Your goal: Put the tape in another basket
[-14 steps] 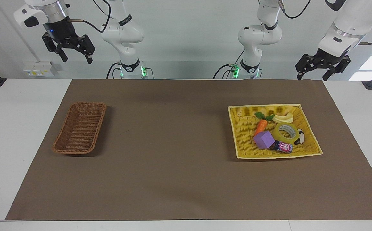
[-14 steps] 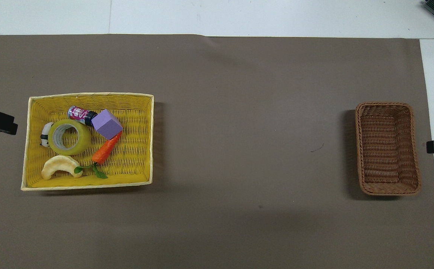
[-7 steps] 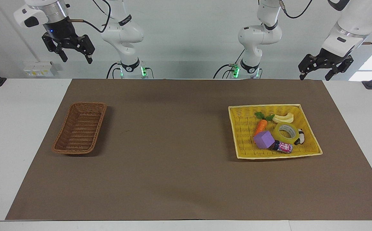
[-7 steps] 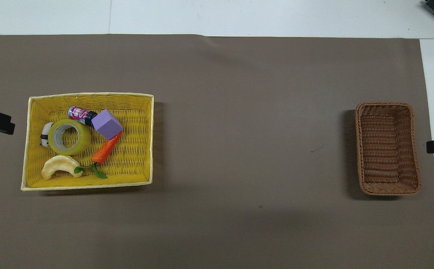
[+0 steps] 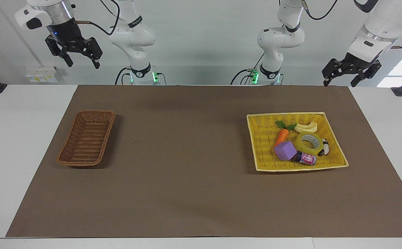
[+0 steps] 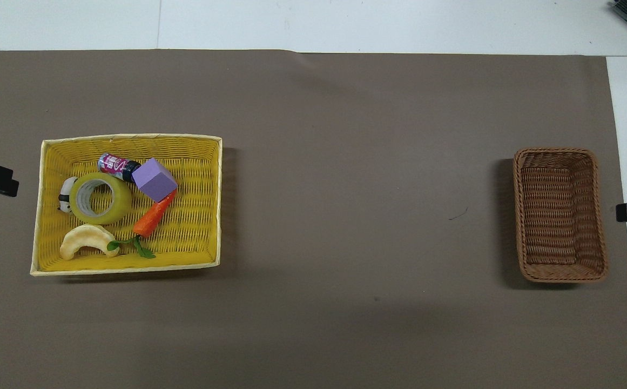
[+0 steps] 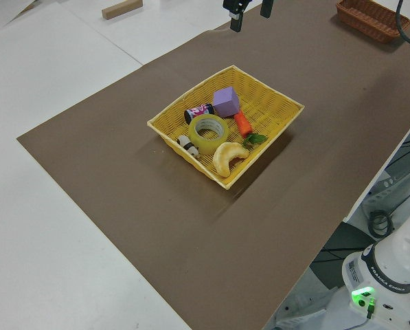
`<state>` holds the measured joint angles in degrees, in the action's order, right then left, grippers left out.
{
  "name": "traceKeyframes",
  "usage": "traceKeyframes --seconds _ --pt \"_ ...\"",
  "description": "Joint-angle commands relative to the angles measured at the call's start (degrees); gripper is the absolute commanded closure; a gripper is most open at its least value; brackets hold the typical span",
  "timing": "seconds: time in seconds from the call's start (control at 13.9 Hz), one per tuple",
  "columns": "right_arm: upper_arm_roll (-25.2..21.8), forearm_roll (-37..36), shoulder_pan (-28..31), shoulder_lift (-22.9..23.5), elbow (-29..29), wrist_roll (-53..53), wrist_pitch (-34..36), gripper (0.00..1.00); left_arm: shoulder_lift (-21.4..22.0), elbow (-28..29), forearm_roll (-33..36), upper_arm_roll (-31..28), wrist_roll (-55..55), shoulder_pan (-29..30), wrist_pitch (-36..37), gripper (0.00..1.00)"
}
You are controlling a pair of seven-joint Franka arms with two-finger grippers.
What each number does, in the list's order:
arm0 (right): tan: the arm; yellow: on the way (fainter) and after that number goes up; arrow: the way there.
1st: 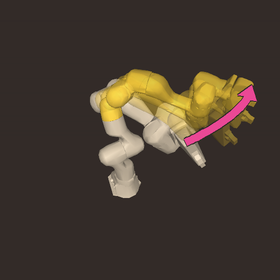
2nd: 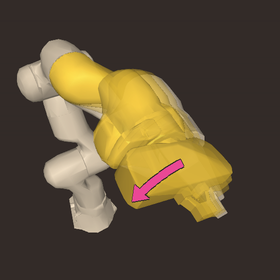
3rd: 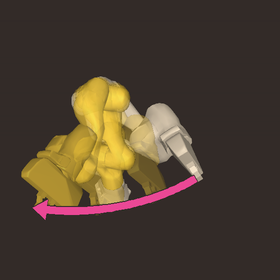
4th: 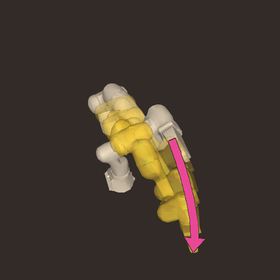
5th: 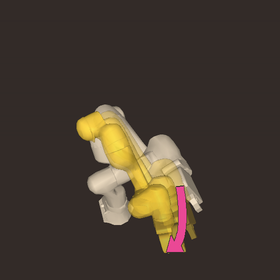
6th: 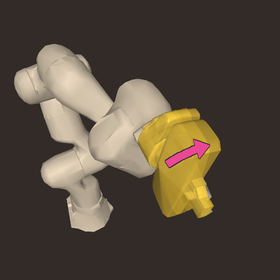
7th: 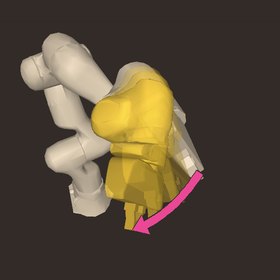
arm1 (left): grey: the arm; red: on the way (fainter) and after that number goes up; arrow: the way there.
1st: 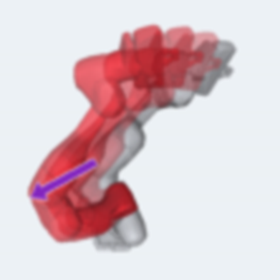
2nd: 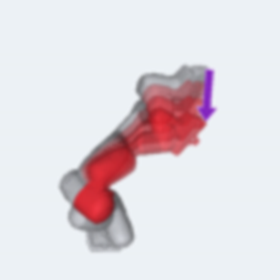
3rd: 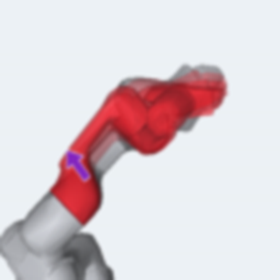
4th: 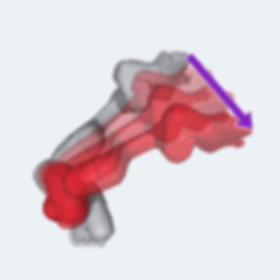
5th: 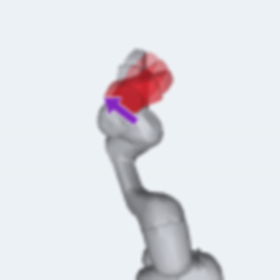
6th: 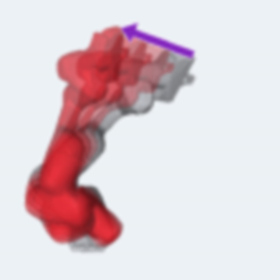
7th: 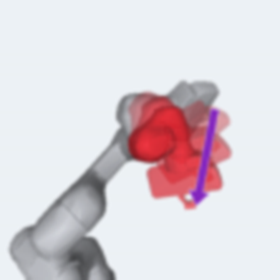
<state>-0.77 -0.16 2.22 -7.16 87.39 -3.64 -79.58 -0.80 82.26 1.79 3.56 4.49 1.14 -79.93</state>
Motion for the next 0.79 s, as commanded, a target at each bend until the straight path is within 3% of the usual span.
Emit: traceKeyframes --seconds 0.0,0.72 --pt "0.2 -0.1 0.4 -1.0 0.8 1.5 0.4 0.00 1.9 2.3 -0.7 0.1 0.4 0.6 -1.4 0.00" --pt "0.2 -0.1 0.4 -1.0 0.8 1.5 0.4 0.00 2.0 5.8 -0.7 0.0 1.0 2.2 -5.0 0.00"
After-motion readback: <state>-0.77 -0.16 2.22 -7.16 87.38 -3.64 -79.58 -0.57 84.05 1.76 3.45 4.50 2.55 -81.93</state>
